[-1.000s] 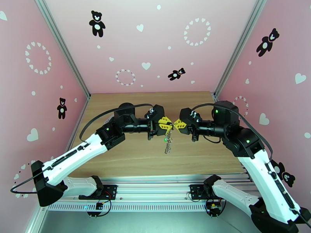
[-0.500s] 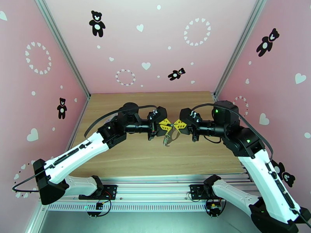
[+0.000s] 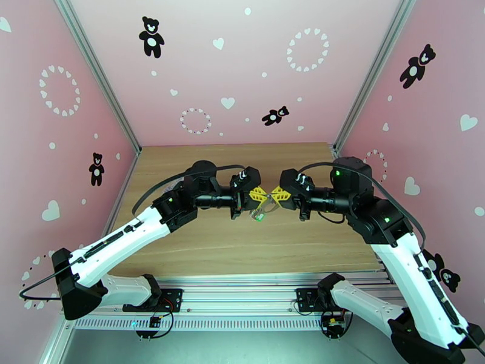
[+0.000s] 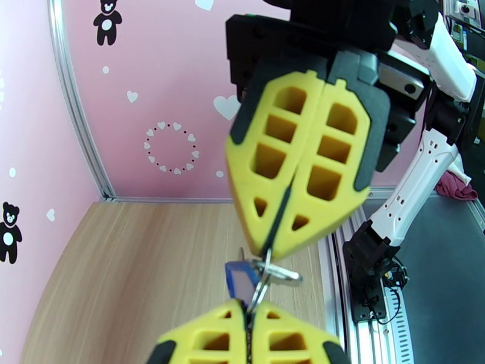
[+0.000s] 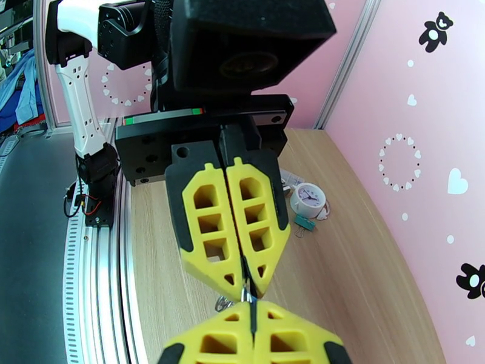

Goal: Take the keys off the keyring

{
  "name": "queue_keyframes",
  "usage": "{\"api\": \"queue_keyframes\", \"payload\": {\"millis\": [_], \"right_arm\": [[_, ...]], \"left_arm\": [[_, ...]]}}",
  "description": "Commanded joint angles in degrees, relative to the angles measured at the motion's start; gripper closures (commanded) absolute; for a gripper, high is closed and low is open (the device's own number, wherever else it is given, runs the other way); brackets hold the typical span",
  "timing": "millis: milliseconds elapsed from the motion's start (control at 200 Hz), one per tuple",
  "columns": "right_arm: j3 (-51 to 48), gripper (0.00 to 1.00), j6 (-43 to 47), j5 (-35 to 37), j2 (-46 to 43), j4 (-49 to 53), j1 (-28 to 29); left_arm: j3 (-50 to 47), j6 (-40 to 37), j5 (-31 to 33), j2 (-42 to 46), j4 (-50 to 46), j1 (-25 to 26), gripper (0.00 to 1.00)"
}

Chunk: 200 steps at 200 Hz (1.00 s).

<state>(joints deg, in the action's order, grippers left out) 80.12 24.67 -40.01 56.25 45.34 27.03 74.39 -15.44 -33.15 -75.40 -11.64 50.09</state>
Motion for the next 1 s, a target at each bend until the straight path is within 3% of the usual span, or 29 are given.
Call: {"api": "queue_keyframes", "payload": {"millis": [0,996], "right_arm": [[1.28,1.0,0.63,0.02,0.1,0.73,0.27],[-2.74,1.0,-2.99,5.28,-3.5,-2.09,0.22]], "left_arm": [[0.42,-0.15,-0.26,0.29,0.53,0.02,1.0],[-13.4,13.71,2.42,10.13,20.93,-1.92,1.0]]}}
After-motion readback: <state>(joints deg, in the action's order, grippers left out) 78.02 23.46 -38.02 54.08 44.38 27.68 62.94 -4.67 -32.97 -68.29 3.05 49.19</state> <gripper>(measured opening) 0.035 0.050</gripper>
